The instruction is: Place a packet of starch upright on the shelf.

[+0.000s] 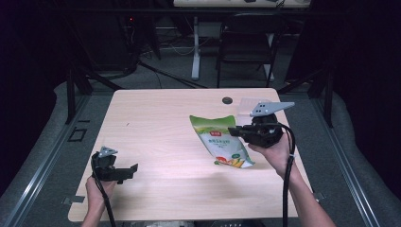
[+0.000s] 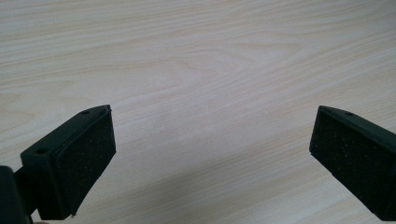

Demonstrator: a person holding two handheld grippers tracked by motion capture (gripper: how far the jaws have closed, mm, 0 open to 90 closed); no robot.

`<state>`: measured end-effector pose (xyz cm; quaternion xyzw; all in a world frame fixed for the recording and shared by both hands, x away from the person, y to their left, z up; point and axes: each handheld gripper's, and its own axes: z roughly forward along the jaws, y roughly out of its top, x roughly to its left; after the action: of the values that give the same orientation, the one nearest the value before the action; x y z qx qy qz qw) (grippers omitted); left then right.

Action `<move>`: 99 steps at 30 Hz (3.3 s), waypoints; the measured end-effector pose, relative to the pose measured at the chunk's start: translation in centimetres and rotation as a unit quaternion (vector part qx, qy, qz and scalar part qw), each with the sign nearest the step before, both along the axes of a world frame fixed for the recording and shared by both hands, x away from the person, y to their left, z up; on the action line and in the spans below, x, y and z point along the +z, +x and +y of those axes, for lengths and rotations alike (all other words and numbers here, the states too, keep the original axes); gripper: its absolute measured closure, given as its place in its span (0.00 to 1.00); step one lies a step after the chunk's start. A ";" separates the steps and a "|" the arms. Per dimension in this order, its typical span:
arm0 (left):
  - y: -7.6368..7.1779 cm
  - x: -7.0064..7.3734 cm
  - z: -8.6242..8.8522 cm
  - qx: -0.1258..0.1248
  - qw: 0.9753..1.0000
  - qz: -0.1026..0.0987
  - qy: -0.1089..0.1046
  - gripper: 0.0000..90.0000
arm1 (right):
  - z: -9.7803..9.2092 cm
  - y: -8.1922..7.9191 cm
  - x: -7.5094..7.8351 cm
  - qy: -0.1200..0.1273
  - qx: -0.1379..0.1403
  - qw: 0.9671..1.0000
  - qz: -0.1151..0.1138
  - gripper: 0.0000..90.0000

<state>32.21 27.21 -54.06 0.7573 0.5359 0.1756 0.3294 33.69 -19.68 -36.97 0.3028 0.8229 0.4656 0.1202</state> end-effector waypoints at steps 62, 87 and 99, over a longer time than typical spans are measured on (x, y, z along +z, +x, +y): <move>0.1 0.1 0.0 -0.001 1.000 -0.007 -0.007 0.00 | -4.5 6.3 4.5 -0.026 -0.062 0.997 -0.035 0.99; 0.2 0.0 0.1 -0.001 1.000 -0.003 -0.008 0.00 | -7.0 8.0 1.0 -0.043 -0.088 0.995 -0.020 0.99; 0.2 0.0 0.1 0.000 1.000 -0.002 -0.010 0.00 | -7.6 8.8 -1.0 -0.039 -0.090 0.995 -0.009 0.99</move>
<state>32.40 27.33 -54.04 0.7537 0.5370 0.1714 0.3378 42.48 -27.32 -37.98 0.3664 0.8087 0.4230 0.1811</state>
